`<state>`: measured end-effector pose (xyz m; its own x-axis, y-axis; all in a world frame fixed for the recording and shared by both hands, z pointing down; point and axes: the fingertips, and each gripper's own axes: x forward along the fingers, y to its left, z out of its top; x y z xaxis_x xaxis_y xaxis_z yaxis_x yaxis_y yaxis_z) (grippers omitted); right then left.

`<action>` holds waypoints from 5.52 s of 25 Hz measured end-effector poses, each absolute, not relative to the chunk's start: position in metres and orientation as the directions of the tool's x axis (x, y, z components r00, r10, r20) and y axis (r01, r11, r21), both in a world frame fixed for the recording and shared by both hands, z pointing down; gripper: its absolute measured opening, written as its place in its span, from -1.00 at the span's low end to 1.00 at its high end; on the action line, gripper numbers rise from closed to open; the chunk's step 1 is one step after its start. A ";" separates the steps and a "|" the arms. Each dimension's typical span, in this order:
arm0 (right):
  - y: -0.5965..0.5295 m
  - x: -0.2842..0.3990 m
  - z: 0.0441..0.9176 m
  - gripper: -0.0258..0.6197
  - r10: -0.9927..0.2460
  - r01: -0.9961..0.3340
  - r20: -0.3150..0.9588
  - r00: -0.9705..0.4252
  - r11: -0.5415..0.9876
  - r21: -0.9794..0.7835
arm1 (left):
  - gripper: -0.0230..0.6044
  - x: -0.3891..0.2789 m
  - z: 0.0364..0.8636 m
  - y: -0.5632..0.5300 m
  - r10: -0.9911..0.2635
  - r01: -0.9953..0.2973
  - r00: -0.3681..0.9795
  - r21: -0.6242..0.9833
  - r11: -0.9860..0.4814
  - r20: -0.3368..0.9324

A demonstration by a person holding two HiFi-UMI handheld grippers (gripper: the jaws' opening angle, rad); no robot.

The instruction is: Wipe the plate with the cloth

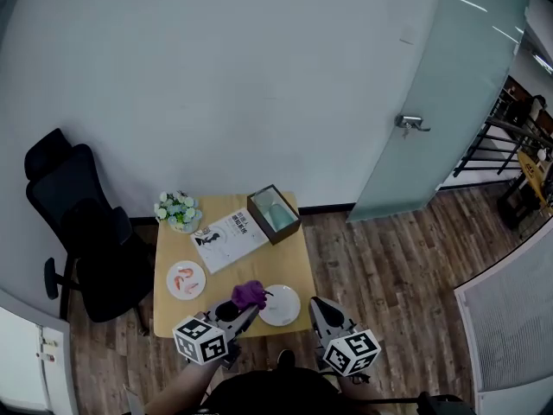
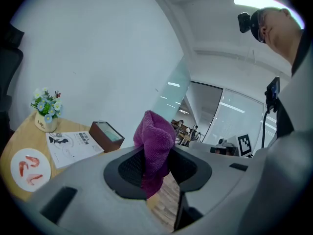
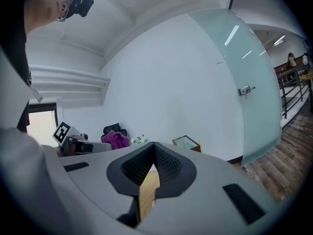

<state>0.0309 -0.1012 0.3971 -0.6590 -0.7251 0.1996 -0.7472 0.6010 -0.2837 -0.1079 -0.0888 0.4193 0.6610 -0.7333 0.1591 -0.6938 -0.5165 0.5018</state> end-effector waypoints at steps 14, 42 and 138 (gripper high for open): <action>-0.193 0.089 0.396 -0.92 -0.690 -0.708 0.183 -0.700 0.641 -0.296 | -0.50 -0.055 0.402 -0.174 -0.787 -0.752 0.596 0.452 -0.480 0.157; -0.192 0.049 0.398 -0.92 -0.736 -0.760 0.222 -0.640 0.562 -0.326 | -0.51 -0.121 0.413 -0.179 -0.785 -0.734 0.599 0.504 -0.456 0.161; -0.153 0.048 0.483 -0.92 -0.642 -0.730 0.371 -0.671 0.485 -0.481 | -0.52 -0.063 0.663 -0.133 -0.268 -0.702 0.435 0.138 -0.698 0.860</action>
<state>0.0483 -0.1534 0.4828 -0.6708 -0.6419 0.3715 -0.7304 0.4848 -0.4811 -0.0633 -0.1335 0.6631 0.4351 -0.2675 0.8597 -0.7022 -0.6984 0.1381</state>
